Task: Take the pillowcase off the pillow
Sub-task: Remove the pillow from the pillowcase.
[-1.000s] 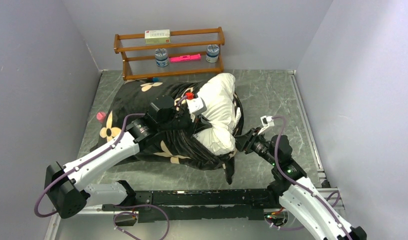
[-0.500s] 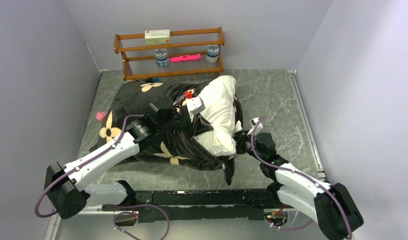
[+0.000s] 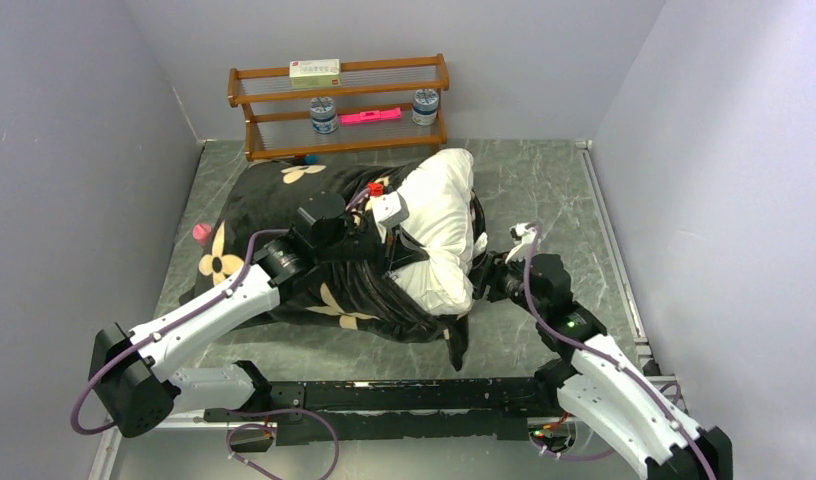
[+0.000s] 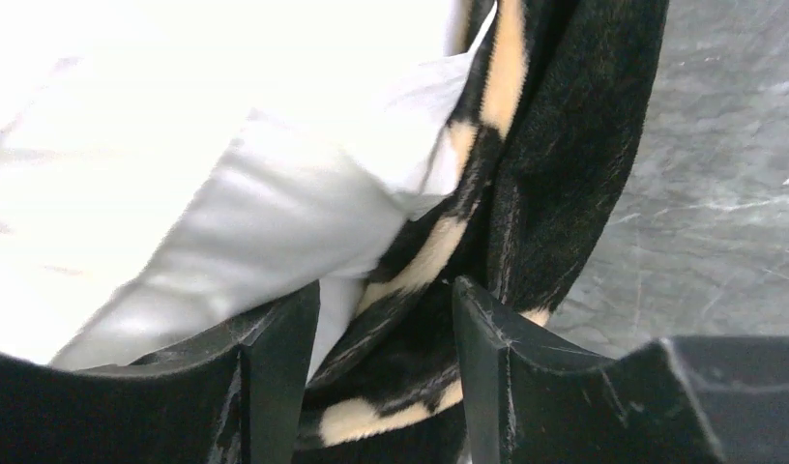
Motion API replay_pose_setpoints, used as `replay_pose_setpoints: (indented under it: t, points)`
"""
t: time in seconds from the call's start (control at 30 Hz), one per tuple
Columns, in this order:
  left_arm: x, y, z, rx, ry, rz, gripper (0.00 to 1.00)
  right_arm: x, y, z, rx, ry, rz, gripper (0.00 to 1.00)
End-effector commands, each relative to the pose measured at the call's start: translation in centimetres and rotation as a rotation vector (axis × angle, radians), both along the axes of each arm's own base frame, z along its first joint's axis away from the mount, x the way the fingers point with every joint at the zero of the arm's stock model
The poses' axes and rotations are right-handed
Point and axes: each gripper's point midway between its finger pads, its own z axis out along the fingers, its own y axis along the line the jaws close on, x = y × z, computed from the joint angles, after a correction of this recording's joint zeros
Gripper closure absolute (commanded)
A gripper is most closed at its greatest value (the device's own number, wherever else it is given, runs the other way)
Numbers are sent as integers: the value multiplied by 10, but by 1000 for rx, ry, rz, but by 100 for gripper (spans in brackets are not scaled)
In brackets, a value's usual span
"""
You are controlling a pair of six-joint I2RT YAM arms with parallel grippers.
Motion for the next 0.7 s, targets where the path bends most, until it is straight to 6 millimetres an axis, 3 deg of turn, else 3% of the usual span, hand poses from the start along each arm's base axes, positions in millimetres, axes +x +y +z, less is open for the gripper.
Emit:
replay_pose_setpoints:
  t: [0.0, 0.23, 0.43, 0.53, 0.67]
  points:
    - [11, -1, 26, -74, -59, 34, 95, -19, -9, 33, -71, -54, 54, 42]
    - [17, 1, 27, -61, -75, 64, 95, -42, -9, 87, -48, -137, 133, 31]
    - [20, -2, 22, -66, -56, 71, 95, -61, 12, 146, 61, -211, 278, 24]
    - [21, -4, 22, -70, -52, 69, 95, -63, 19, 145, 75, -184, 324, 9]
    - [23, -6, 22, -74, -45, 64, 95, -66, 30, 128, 122, -119, 366, 8]
